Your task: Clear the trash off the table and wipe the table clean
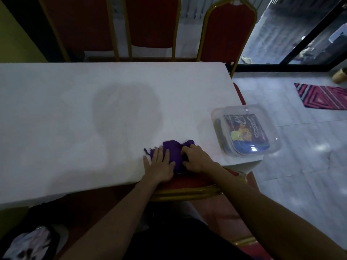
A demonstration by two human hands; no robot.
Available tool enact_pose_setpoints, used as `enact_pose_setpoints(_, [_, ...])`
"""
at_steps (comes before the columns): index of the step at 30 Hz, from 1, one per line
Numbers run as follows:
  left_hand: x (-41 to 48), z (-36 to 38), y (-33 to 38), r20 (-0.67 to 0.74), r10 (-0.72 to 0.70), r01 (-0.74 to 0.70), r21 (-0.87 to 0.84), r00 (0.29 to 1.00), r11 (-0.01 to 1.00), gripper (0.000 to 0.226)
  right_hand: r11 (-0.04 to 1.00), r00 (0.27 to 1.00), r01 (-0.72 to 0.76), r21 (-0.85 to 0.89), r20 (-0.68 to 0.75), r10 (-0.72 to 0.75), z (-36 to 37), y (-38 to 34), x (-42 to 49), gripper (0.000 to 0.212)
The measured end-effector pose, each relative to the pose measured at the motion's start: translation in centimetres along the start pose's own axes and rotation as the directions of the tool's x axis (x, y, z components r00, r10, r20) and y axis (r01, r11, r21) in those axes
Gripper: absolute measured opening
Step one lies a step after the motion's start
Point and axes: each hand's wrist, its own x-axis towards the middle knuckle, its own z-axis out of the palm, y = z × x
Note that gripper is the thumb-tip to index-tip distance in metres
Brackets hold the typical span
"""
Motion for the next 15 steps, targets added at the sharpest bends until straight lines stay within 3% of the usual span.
enact_pose_setpoints(3, [0.1, 0.8, -0.7, -0.008, 0.002, -0.001, 0.104, 1.000, 0.995, 0.066, 1.000, 1.000, 0.001, -0.020, 0.002, -0.001, 0.0, 0.0, -0.5, 0.042])
enact_pose_setpoints(7, [0.4, 1.0, -0.6, -0.042, -0.012, 0.017, 0.106, 0.999, 0.994, 0.067, 0.991, 0.998, 0.005, -0.134, -0.061, -0.013, 0.1, -0.4, -0.3, 0.058])
enact_pose_setpoints(10, [0.2, 0.4, 0.1, -0.029, -0.043, 0.045, 0.093, 0.999, 0.995, 0.068, 0.973, 0.993, 0.057, -0.225, -0.084, -0.078, 0.2, -0.7, -0.2, 0.049])
enact_pose_setpoints(12, [0.3, -0.1, 0.5, 0.012, -0.083, 0.082, 0.068, 0.997, 0.994, 0.074, 0.972, 0.994, 0.082, -0.221, -0.057, -0.097, -0.2, -0.6, 0.1, 0.043])
enact_pose_setpoints(15, [0.3, -2.0, 1.3, 0.066, -0.145, 0.151, -0.082, 0.987, 0.985, 0.082, 0.992, 0.995, 0.093, -0.084, 0.030, -0.091, -0.9, 0.3, 0.7, 0.042])
